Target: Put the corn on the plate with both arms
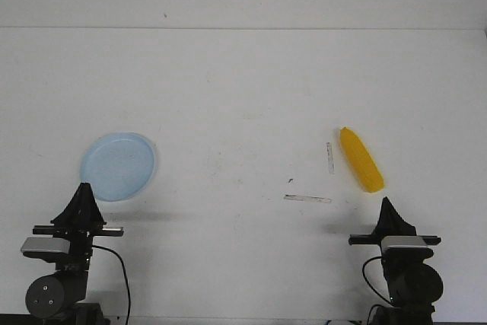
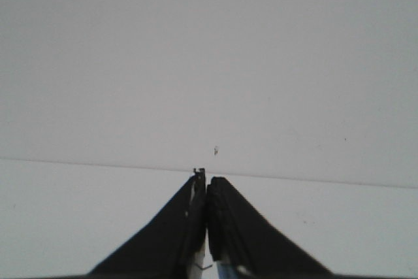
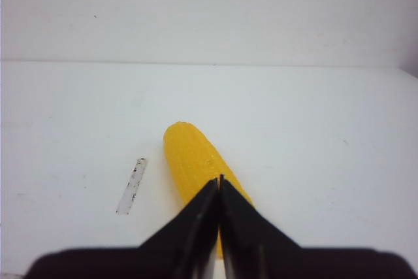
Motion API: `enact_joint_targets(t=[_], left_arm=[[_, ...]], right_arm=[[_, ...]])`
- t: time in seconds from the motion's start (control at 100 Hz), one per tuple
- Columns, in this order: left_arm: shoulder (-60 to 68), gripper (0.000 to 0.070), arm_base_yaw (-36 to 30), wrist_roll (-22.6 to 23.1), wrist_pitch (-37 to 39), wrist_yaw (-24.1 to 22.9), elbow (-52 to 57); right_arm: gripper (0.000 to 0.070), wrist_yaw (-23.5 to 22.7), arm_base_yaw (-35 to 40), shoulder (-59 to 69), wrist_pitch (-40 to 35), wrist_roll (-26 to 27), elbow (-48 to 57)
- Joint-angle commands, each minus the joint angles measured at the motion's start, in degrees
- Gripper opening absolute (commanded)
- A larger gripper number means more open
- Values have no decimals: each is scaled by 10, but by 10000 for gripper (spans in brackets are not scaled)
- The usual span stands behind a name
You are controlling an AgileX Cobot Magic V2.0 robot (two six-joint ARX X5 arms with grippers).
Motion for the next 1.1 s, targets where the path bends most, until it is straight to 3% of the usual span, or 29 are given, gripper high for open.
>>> enact_joint_targets(t=[0.0, 0.22, 0.34, 0.43, 0.53, 0.64, 0.75, 1.01, 1.09], left_arm=[[11, 0, 1, -5, -9, -10, 56], [121, 20, 1, 64, -136, -96, 275], [196, 199, 1, 92, -196, -136, 368], [245, 301, 2, 102, -238, -140, 415], [292, 391, 3, 102, -272, -140, 447], [338, 565, 13, 75, -303, -138, 474], [383, 666, 34, 41, -358, -106, 513], [511, 667, 121, 36, -497, 60, 608], [543, 666, 140, 37, -517, 85, 611]], right_arm=[[2, 1, 0, 0, 6, 7, -1], [2, 1, 0, 0, 6, 7, -1], [2, 1, 0, 0, 6, 6, -1], [2, 1, 0, 0, 6, 6, -1], [2, 1, 0, 0, 6, 7, -1], [2, 1, 0, 0, 6, 6, -1], [2, 2, 0, 0, 6, 6, -1], [2, 2, 0, 0, 6, 6, -1], [2, 2, 0, 0, 6, 6, -1]])
